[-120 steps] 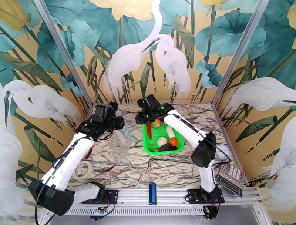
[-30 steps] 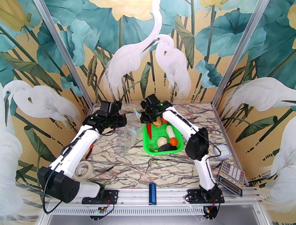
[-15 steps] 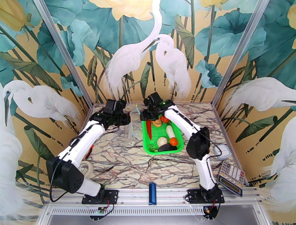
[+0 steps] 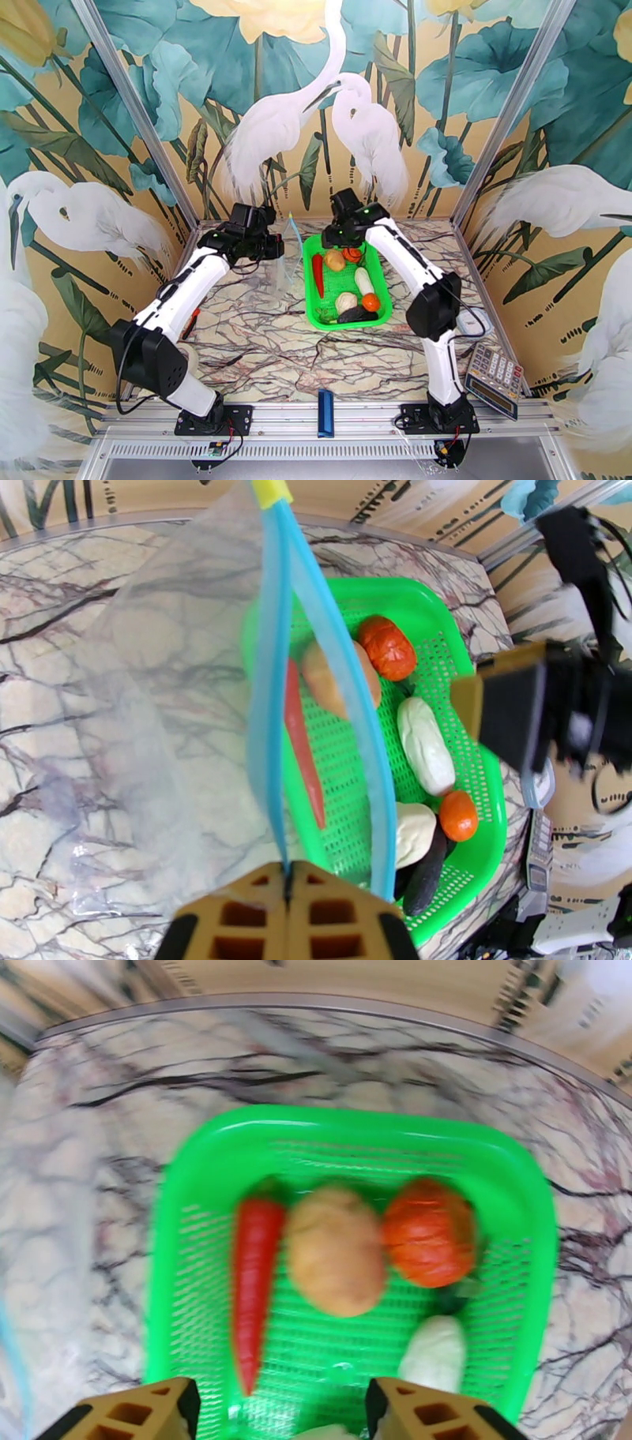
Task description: Place the food in the zip-top bag and seal the zipper
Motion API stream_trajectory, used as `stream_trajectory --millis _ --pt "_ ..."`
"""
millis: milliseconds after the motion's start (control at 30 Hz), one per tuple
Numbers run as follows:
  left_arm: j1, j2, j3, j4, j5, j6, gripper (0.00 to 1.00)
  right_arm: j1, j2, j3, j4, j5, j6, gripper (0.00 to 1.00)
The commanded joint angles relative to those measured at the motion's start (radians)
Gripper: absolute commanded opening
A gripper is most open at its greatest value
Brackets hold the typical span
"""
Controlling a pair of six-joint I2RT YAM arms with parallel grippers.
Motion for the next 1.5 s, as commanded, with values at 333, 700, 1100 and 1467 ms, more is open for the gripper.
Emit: stream_trajectory --millis 333,700,1100,1467 --pt "-0.005 0.076 0.073 -0.046 0.071 0.048 0.0 -0.042 0.234 0.174 -0.071 0.042 -0.004 0.67" --pt "-0.006 0.124 0.091 -0.03 0.083 0.026 0.0 -0.077 0.284 0.159 -0.028 -0.06 -0.003 0.69" --pt "-0.007 0.129 0.089 -0.042 0.075 0.041 0.0 -0.03 0.182 0.051 0.065 -0.159 0.043 0.67" --pt "-0.007 0.159 0.127 -0.067 0.071 0.065 0.0 0.023 0.13 -0.011 0.118 -0.219 0.09 0.6"
